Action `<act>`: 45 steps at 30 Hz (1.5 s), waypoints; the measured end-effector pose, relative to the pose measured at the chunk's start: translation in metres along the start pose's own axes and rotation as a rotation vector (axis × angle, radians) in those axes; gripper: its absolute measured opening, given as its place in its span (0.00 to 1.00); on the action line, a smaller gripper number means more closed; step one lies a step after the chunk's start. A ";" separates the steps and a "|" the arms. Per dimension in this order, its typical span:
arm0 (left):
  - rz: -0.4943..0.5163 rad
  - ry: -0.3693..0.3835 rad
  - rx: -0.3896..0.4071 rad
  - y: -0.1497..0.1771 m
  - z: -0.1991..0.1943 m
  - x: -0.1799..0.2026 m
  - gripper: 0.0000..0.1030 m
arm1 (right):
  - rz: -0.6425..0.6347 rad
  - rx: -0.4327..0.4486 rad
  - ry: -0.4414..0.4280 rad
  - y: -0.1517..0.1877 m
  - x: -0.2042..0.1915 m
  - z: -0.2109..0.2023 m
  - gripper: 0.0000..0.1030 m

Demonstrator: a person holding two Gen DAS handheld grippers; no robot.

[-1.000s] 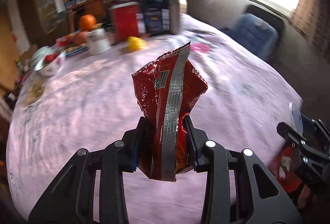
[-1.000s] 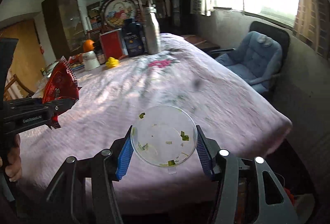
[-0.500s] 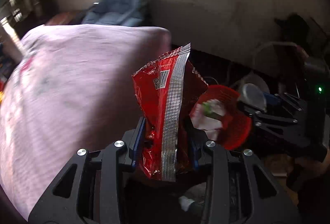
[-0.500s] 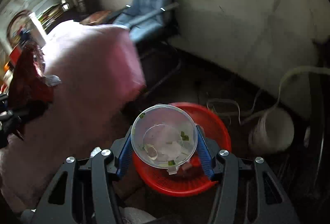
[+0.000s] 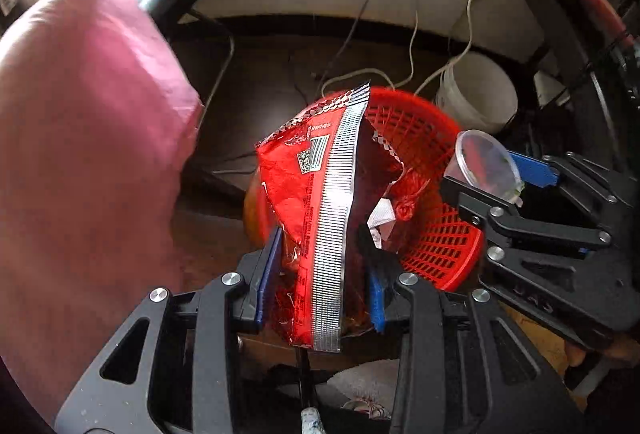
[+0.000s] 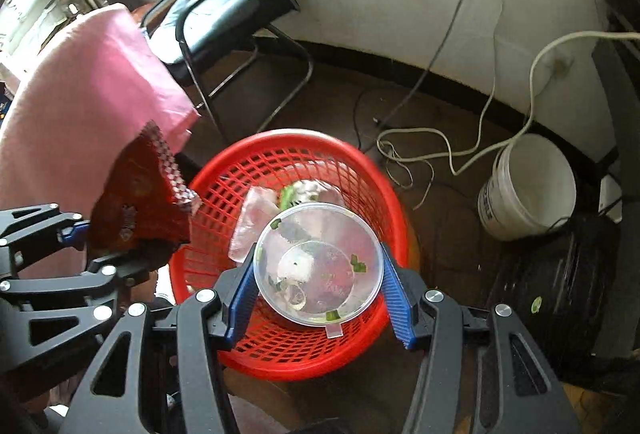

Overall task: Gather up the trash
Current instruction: 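Carry the snack bag and plastic cup to the red wastebasket and open both tools, then swing both tools back over the table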

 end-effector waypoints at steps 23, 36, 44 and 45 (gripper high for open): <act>-0.028 0.046 -0.108 0.009 0.051 0.005 0.73 | 0.007 -0.079 -0.018 -0.004 0.006 0.015 0.57; -0.037 0.020 0.002 0.022 -0.028 -0.013 0.77 | 0.020 0.057 0.005 -0.029 -0.003 -0.044 0.63; -0.050 -0.025 0.178 0.026 -0.130 -0.045 0.77 | -0.045 0.231 -0.030 -0.067 -0.052 -0.110 0.66; -0.059 -0.038 0.206 0.027 -0.145 -0.053 0.77 | -0.068 0.254 -0.044 -0.072 -0.067 -0.119 0.67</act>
Point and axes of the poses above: each gripper's, at about its wrist camera, not at the fingertips, and z roughly the way its jaws point, x to its right, y to its underside, the point moved 9 cm from there along z, roughly the way its jaws point, and after that the axes turned 10 degrees about y, right-handed, at the moved point
